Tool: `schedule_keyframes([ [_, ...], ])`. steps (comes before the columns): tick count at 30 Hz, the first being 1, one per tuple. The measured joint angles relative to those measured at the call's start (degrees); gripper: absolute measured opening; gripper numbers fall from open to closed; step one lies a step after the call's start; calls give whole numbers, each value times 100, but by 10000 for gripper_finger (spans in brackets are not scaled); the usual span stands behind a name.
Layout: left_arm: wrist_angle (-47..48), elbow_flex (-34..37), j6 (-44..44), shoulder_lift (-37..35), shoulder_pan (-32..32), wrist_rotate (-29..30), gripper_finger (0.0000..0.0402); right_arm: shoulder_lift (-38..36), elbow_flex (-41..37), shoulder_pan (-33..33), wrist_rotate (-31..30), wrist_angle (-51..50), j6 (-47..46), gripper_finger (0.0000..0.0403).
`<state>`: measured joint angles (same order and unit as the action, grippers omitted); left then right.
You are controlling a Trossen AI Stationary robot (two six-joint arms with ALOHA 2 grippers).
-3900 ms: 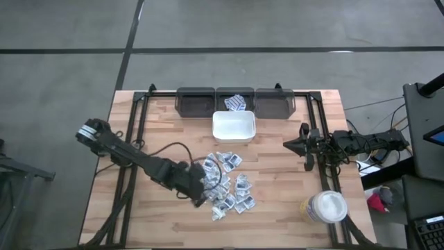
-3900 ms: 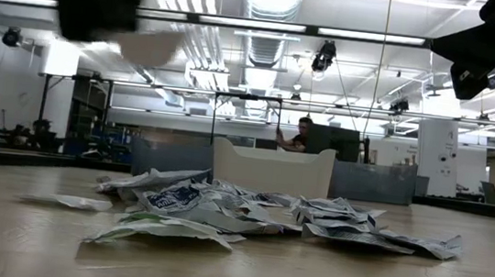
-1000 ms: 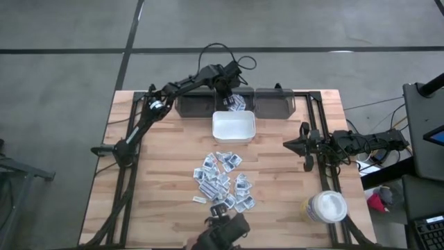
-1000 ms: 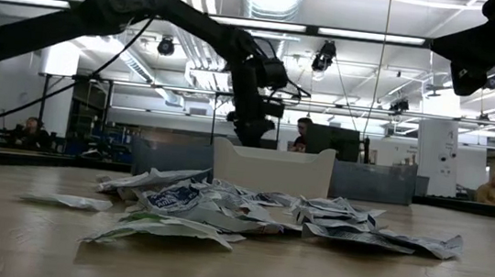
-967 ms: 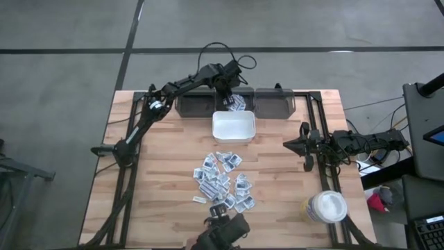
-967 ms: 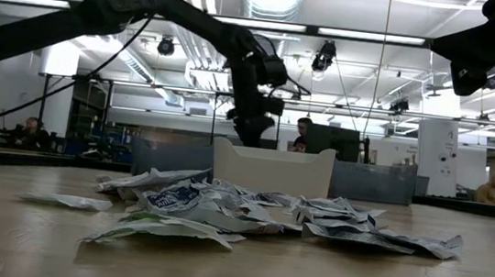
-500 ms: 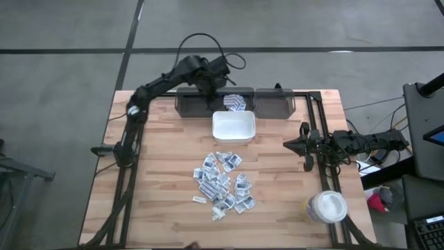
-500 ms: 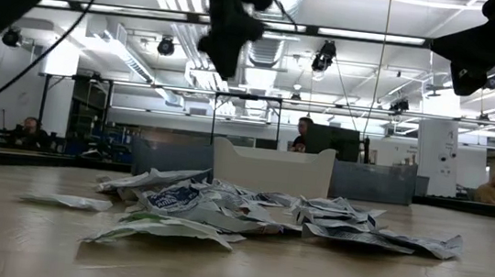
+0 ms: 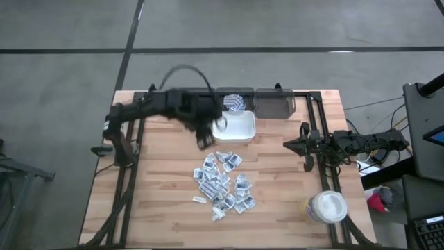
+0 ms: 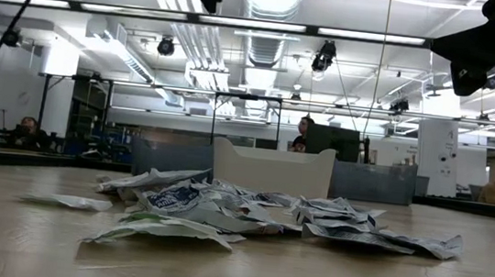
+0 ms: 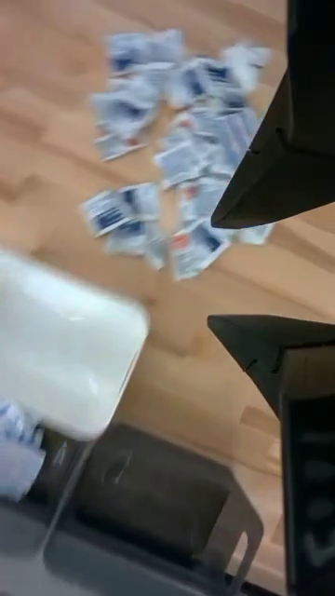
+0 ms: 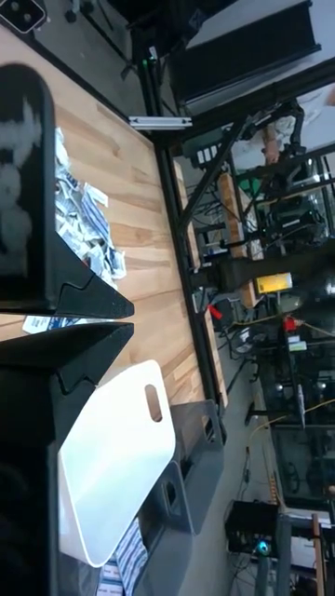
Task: Pick & Place First Aid Supplies
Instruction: Put the blue bandage into the middle black bin
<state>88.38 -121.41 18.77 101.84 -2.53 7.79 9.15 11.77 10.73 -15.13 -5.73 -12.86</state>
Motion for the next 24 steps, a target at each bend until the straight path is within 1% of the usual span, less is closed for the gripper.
schedule_keyframes([
  [3, -13, 445, -26, -31, 611, 175, 154, 0, 0, 0, 2, -3, 0, 18],
  [6, -69, 989, -66, -46, 1167, 226, 154, 1, 0, 1, 2, -5, 0, 18],
  [11, -644, 1988, -68, -46, 1842, 266, 154, 0, 0, 2, 2, -3, 0, 18],
  [14, -1205, 2528, -70, -46, 2052, 297, 154, 0, 0, 2, 2, -3, 0, 18],
  [18, -2131, 3134, -93, -43, 2150, 295, 154, 0, 0, 2, 2, -3, 0, 18],
  [24, -3581, 3917, -821, -43, 2145, 276, 154, 0, -4, 2, 0, -5, 0, 18],
])
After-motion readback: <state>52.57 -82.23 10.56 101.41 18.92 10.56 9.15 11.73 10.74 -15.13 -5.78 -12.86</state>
